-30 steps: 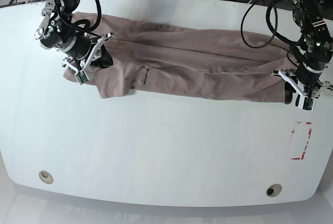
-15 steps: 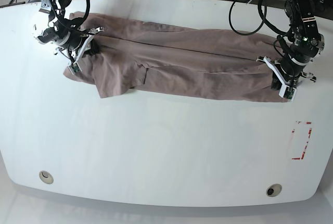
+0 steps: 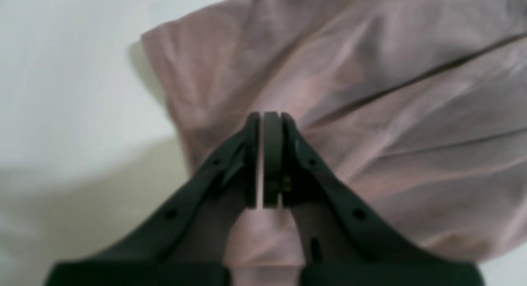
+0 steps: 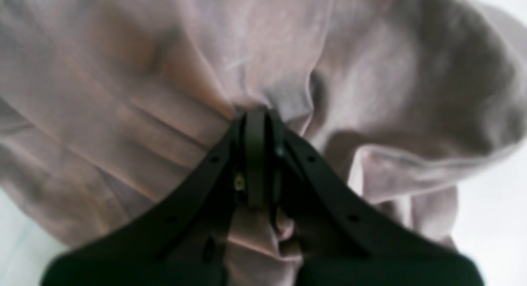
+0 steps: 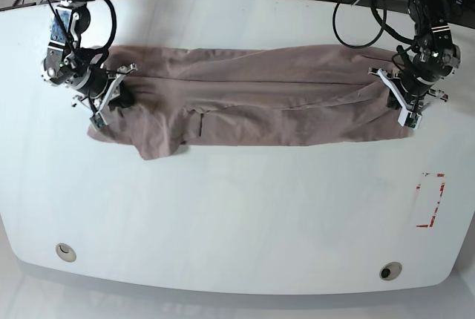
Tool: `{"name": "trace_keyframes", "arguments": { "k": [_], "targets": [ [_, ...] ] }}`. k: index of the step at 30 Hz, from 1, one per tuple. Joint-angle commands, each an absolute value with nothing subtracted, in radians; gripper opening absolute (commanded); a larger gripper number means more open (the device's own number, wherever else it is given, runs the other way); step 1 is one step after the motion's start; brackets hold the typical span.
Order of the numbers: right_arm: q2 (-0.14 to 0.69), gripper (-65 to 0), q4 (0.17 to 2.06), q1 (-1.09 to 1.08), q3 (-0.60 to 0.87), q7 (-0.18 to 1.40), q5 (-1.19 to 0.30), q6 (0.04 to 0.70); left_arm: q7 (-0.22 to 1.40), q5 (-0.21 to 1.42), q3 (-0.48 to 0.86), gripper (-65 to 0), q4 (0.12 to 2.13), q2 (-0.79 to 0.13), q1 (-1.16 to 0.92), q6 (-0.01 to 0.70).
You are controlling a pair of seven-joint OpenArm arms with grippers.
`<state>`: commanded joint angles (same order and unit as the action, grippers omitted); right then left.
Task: Layout the t-shirt on the table in an organized manner, then fold the t-shirt properly
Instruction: 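Pull the folded edge with the right gripper to straighten the fold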
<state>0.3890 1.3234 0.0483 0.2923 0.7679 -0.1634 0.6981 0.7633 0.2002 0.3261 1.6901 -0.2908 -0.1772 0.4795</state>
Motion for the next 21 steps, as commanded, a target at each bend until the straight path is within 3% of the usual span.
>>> {"name": "trace_keyframes", "arguments": {
  "k": [6,13,15,20,21],
  "targets": [
    [0.392,-62.5,1.392,0.042,0.297,0.782,-0.162,0.698,0.763,0.2,0.326,-65.0,1.689,-0.291,-0.173,0.479],
    [0.378,-59.5,1.633,0.036,0.298,0.908,-0.162,0.698,0.763,0.2,0.326,-65.0,1.689,-0.292,-0.147,0.479],
    [0.358,-52.8,1.669,0.021,0.298,0.911,-0.16,0.698,0.763,0.2,0.326,-65.0,1.687,-0.292,-0.142,0.479],
    [0.326,-25.0,1.684,-0.042,0.298,0.912,-0.154,0.698,0.763,0.2,0.326,-65.0,1.687,-0.292,-0.139,0.479],
    [0.326,-23.0,1.682,-0.05,0.298,0.912,-0.154,0.698,0.763,0.2,0.326,-65.0,1.687,-0.292,-0.139,0.479]
  ]
}}
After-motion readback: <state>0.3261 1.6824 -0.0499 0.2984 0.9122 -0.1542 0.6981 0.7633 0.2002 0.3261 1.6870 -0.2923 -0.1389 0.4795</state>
